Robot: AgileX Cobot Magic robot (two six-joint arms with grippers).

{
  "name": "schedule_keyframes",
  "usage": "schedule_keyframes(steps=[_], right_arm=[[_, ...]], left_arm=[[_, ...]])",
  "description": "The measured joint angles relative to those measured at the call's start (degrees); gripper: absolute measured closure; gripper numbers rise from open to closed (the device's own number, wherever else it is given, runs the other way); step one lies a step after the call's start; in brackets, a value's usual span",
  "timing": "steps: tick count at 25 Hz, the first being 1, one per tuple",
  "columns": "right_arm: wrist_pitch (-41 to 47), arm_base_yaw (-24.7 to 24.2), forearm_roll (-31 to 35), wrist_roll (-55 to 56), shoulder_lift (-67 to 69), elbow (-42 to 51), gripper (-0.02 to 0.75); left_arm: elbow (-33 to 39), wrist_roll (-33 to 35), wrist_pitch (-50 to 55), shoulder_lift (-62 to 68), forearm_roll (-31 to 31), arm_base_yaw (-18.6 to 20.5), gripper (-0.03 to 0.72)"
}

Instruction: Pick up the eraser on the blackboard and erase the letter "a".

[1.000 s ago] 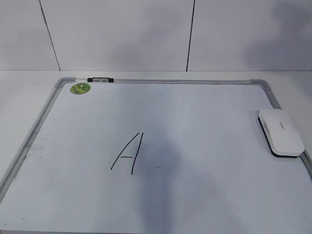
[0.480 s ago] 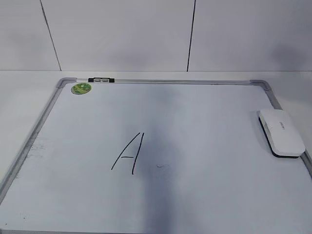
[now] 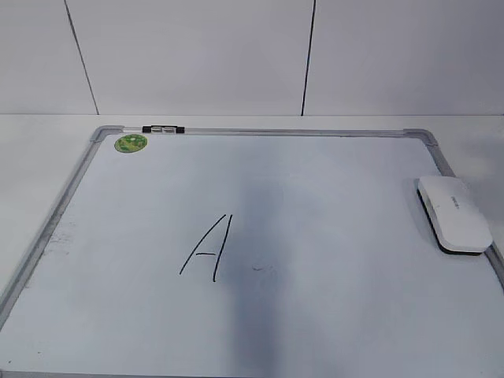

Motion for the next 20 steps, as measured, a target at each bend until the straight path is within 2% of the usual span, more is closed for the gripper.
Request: schedule_keyframes(steps=[4, 9, 20], right_arm=[[0.11, 0.00, -0.12, 0.00, -5.61, 2.82, 0.198], [0.11, 0.00, -0.12, -0.22, -11.77, 7.37, 0.198], [0.21, 0.00, -3.21, -0.91, -22.11, 21.32, 0.198]], left_arm=[[4.27, 0.00, 0.00, -5.33, -0.54, -1.13, 0.487], [14.44, 0.00, 0.09, -12.88, 0.36, -3.17, 0.487], [33.84, 0.00, 0.22, -28.38, 2.56, -3.36, 0.487]])
